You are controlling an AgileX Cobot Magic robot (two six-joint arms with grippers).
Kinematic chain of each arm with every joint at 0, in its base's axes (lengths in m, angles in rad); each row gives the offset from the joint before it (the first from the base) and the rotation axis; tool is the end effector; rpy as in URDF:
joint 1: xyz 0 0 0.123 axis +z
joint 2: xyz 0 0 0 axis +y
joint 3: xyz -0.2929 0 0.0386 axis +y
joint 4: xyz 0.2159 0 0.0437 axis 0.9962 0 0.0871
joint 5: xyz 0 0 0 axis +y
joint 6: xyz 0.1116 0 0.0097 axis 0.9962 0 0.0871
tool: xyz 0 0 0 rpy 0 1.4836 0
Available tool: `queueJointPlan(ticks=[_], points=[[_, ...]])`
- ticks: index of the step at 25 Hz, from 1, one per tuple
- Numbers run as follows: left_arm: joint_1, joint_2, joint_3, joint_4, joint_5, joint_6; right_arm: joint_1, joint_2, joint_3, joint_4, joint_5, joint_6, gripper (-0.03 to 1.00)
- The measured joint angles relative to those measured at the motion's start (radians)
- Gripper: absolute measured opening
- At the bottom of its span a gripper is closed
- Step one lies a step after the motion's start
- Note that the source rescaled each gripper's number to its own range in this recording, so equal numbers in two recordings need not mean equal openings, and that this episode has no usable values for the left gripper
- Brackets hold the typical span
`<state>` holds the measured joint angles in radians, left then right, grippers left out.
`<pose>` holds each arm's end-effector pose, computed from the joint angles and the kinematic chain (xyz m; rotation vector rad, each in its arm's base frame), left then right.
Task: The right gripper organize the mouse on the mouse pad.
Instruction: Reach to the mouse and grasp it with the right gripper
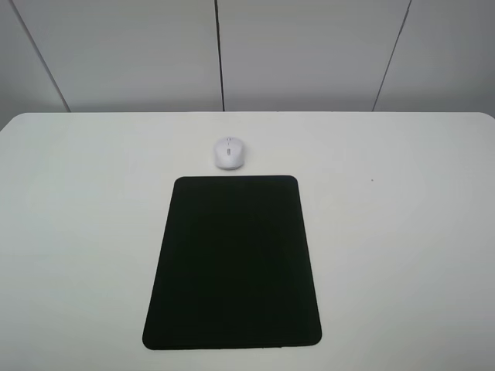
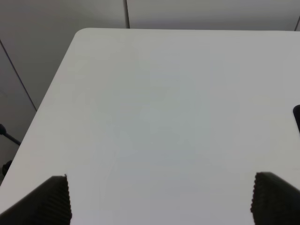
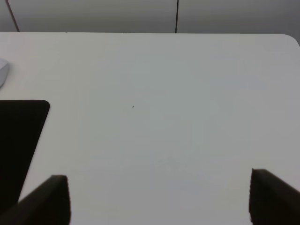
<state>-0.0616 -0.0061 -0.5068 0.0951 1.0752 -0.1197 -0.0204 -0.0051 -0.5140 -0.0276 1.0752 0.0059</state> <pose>-0.0265 0.0110 0.2529 -0.0653 2.0412 0.0004 -0.0275 -0.0022 0.2545 0.0286 2.0394 -0.0421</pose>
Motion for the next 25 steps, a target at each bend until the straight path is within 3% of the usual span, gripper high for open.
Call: queueJointPlan(ticks=[25], points=[[0.000,0.000,0.000,0.000,0.000,0.000,0.000,0.000,0.000,0.000,0.000,0.000,0.98]])
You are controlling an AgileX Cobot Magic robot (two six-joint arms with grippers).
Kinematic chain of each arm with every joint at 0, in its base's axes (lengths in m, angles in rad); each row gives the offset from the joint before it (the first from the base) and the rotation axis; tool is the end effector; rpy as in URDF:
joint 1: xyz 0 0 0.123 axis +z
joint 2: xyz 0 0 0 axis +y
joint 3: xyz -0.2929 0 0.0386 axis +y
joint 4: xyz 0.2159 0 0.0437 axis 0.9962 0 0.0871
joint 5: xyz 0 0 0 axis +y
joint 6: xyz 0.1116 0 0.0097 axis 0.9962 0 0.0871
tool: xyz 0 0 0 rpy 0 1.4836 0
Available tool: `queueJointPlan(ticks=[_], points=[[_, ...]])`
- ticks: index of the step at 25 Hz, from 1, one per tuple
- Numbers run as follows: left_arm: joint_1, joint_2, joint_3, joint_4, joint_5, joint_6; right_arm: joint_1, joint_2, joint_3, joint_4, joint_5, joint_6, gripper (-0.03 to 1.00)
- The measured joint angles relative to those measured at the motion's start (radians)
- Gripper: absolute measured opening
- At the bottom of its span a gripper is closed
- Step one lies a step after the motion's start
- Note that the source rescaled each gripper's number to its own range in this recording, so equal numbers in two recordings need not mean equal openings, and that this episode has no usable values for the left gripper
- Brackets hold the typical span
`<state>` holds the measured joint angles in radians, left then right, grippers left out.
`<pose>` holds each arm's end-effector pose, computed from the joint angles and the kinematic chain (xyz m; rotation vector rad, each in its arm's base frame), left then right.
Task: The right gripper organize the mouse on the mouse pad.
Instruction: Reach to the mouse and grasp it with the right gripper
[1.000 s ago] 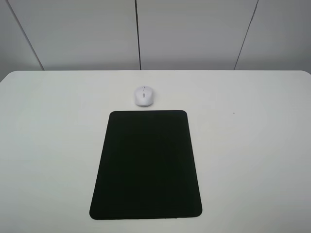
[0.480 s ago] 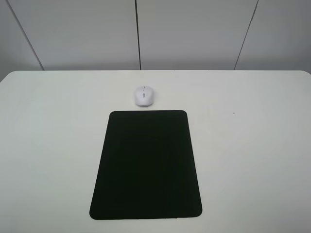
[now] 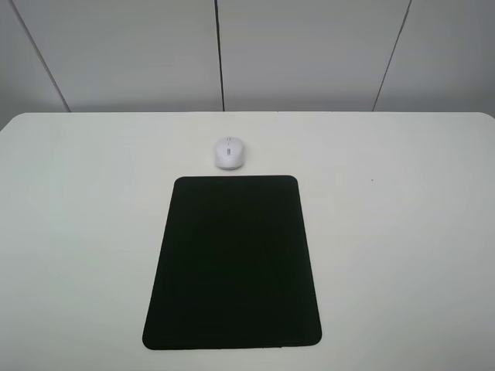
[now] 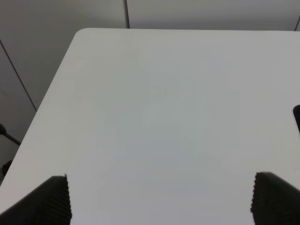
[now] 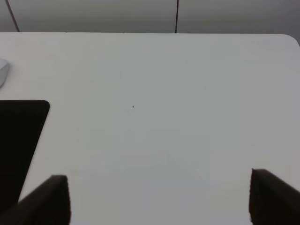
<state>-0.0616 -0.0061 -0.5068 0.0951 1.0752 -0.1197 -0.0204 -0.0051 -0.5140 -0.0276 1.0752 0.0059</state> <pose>-0.0265 0.0110 0.2529 -0.0653 2.0412 0.0004 -0.0275 -0.0022 0.2545 0.0286 2.0394 -0.0421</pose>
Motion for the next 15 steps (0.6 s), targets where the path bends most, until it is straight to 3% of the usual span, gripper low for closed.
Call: queueJointPlan(ticks=[15], points=[[0.000,0.000,0.000,0.000,0.000,0.000,0.000,0.000,0.000,0.001,0.000,0.000,0.98]])
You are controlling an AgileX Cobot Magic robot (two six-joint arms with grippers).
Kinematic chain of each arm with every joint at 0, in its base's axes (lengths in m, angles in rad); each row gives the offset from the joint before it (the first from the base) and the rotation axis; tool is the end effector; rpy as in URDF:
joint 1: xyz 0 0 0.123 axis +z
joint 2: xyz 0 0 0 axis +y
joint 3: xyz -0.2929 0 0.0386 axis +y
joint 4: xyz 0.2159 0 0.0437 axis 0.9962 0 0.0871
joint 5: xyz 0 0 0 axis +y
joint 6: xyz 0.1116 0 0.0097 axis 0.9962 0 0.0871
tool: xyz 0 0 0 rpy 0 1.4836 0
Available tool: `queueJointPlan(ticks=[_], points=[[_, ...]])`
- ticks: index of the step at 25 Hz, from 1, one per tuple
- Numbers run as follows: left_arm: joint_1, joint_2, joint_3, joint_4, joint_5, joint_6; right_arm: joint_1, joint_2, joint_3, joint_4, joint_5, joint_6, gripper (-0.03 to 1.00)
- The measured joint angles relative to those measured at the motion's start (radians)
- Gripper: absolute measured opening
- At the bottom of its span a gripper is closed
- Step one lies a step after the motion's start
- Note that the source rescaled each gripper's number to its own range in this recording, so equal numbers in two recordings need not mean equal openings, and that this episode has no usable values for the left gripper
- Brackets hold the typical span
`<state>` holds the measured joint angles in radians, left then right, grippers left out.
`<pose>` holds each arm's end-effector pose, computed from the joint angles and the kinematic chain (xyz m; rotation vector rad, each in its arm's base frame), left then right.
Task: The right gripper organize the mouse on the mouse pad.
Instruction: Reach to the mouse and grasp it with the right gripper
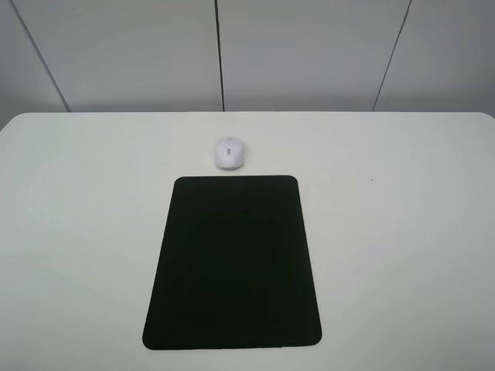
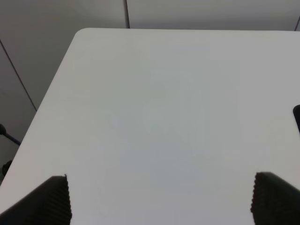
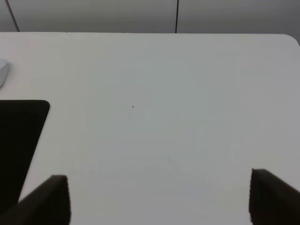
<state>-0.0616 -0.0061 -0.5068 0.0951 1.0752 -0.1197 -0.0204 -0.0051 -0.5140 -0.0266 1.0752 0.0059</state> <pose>-0.0265 0.0110 0.2529 -0.0653 2.0412 0.0004 -0.0275 -0.0021 0.2545 0.0286 2.0395 -0.0409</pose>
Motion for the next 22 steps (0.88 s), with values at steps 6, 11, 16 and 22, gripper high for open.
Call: queueJointPlan(ticks=[6,11,16,22], points=[[0.000,0.000,0.000,0.000,0.000,0.000,0.000,0.000,0.000,0.000,0.000,0.000,0.98],[0.000,0.000,0.000,0.000,0.000,0.000,0.000,0.090,0.001,-0.004,-0.002,0.003,0.98],[0.000,0.000,0.000,0.000,0.000,0.000,0.000,0.372,-0.087,-0.033,-0.057,0.025,0.98],[0.000,0.000,0.000,0.000,0.000,0.000,0.000,0.837,-0.238,-0.053,-0.112,0.103,0.98]])
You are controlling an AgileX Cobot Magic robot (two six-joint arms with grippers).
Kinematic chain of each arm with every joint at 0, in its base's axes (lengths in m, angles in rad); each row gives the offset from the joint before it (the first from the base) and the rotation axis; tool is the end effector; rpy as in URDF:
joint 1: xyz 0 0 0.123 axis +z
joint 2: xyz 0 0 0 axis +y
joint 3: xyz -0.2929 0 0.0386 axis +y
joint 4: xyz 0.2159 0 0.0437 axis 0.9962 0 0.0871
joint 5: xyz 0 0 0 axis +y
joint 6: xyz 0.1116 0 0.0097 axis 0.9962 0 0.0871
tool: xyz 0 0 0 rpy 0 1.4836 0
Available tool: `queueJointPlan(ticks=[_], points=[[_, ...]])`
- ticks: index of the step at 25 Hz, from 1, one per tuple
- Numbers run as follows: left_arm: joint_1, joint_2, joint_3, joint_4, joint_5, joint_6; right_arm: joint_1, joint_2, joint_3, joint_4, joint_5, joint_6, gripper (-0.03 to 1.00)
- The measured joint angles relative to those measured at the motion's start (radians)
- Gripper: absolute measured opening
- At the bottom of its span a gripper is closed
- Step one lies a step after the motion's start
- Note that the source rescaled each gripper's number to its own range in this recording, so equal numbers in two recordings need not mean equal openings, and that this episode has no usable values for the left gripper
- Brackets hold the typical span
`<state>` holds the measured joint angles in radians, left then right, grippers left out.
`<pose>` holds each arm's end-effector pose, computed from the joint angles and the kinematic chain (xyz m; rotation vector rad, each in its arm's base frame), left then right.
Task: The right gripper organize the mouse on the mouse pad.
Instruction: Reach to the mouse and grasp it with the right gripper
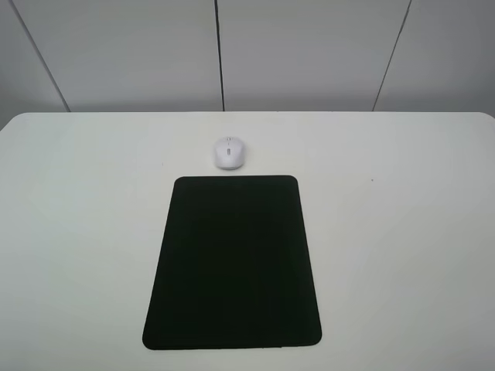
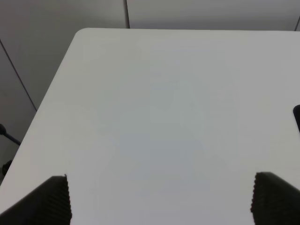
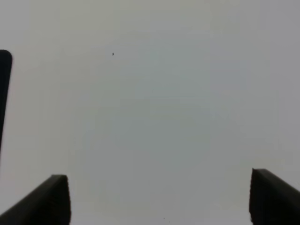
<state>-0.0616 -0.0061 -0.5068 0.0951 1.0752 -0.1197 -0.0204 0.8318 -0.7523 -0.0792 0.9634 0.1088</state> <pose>-0.0265 0.0110 0.2529 -0.0653 2.0412 0.0004 0.1144 -0.0096 0.3007 0.1320 2.5198 -0.0647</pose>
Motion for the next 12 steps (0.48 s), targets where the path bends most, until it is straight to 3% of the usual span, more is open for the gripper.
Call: queueJointPlan(ticks=[2,5,12], points=[[0.000,0.000,0.000,0.000,0.000,0.000,0.025,0.140,-0.050,-0.005,-0.024,0.041,0.98],[0.000,0.000,0.000,0.000,0.000,0.000,0.130,0.358,-0.146,-0.016,-0.032,0.071,0.98],[0.000,0.000,0.000,0.000,0.000,0.000,0.301,0.785,-0.493,-0.022,-0.044,0.080,0.98]])
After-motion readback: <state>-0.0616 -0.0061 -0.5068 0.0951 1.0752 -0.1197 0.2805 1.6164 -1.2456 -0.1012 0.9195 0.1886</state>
